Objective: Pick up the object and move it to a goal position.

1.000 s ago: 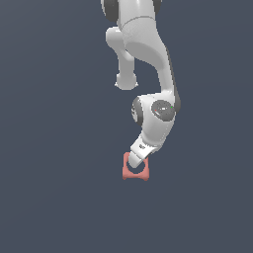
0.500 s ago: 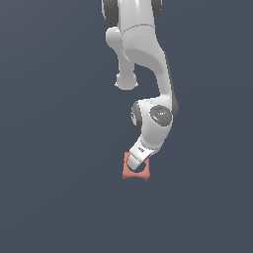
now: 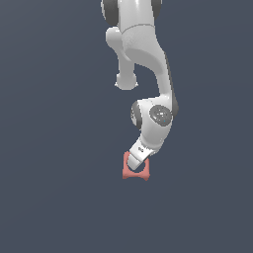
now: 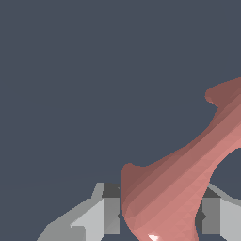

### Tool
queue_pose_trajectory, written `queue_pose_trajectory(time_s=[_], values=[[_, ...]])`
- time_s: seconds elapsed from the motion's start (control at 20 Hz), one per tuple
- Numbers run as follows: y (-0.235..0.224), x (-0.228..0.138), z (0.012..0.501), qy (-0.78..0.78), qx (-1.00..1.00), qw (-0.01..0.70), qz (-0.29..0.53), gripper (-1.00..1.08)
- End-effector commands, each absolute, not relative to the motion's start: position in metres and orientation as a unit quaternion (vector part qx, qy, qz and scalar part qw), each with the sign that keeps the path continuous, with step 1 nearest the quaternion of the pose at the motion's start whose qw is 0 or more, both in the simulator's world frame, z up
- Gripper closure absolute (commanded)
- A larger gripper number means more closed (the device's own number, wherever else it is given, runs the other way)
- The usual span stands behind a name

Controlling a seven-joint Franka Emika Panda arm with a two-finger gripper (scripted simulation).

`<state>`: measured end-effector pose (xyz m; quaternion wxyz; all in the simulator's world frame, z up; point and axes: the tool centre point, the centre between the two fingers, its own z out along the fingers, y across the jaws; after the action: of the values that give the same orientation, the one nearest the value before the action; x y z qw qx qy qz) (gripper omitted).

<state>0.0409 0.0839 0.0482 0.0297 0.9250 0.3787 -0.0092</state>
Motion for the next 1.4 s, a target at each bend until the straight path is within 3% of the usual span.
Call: queue_pose_trajectory(time_s=[0.0, 0.45, 1.35], values=[[0.082, 0.041, 0.052, 0.379, 0.925, 0.03, -0.009, 1.08], [0.056, 0.043, 0.102, 0.379, 0.925, 0.03, -0.009, 1.08], [-0.044, 0.054, 0.292, 0.38, 0.925, 0.029, -0.009, 1.08]])
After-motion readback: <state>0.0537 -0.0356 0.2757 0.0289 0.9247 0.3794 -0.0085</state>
